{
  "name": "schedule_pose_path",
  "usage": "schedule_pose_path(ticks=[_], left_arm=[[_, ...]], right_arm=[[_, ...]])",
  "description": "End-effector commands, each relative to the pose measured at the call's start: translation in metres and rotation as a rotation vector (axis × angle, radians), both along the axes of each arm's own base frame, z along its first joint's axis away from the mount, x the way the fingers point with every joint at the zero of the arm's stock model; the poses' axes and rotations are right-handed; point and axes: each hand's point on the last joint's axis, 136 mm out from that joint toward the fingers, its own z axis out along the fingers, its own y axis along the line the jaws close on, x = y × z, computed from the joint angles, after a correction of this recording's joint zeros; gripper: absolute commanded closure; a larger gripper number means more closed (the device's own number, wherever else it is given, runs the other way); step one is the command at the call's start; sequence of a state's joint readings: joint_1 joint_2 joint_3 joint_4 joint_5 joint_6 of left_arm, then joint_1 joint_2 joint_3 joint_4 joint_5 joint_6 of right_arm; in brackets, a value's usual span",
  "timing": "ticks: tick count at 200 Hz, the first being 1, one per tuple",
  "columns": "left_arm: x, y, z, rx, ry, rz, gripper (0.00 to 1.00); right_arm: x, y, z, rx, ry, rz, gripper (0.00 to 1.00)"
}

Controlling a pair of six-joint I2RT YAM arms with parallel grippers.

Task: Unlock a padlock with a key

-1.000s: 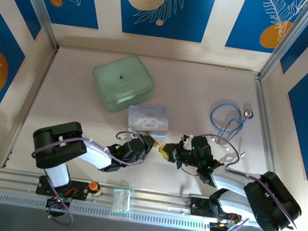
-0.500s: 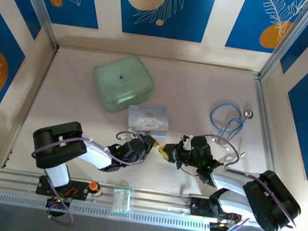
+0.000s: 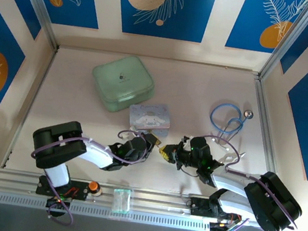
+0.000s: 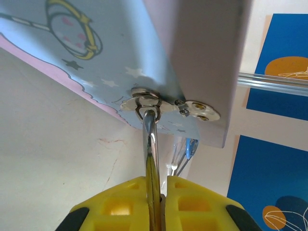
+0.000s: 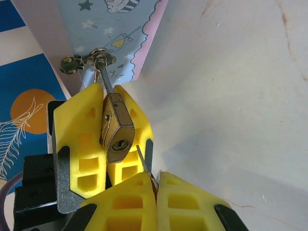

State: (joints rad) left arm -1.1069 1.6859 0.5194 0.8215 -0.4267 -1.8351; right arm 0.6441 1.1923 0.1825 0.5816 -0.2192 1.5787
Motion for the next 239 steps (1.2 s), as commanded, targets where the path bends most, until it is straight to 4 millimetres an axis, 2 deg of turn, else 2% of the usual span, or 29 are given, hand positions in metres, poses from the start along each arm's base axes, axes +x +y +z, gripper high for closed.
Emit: schedule_pose_path(ticks=[1, 45, 74, 121, 158, 239], left_arm=[[0.0, -0.007, 0.022, -0.062, -0.03, -0.003, 0.99], [-0.001, -0.011, 0.025, -0.076, -0.025, -0.018, 0.99], [0.0, -0.014, 0.03, -0.093, -0.034, -0.019, 1.0], [0.003, -0.009, 0.031, -0.083, -0.04, -0.002, 1.0], [0.005, -0.009, 0.034, -0.063, -0.043, -0.002, 0.99], [0.002, -0.021, 0.039, -0.099, -0.042, -0.046, 1.0]], right_arm=[[0.002, -0.008, 0.002, -0.013, -0.029, -0.036, 1.0], [0.006, -0.013, 0.011, -0.025, -0.053, -0.051, 1.0], [0.01, -0.006, 0.022, -0.013, -0.07, -0.017, 1.0], [0.005, -0.007, 0.013, -0.027, -0.045, -0.023, 1.0], [0.003, -0.004, 0.015, -0.032, -0.041, -0.008, 1.0], [0.009, -0.007, 0.013, -0.025, -0.047, -0.027, 1.0]])
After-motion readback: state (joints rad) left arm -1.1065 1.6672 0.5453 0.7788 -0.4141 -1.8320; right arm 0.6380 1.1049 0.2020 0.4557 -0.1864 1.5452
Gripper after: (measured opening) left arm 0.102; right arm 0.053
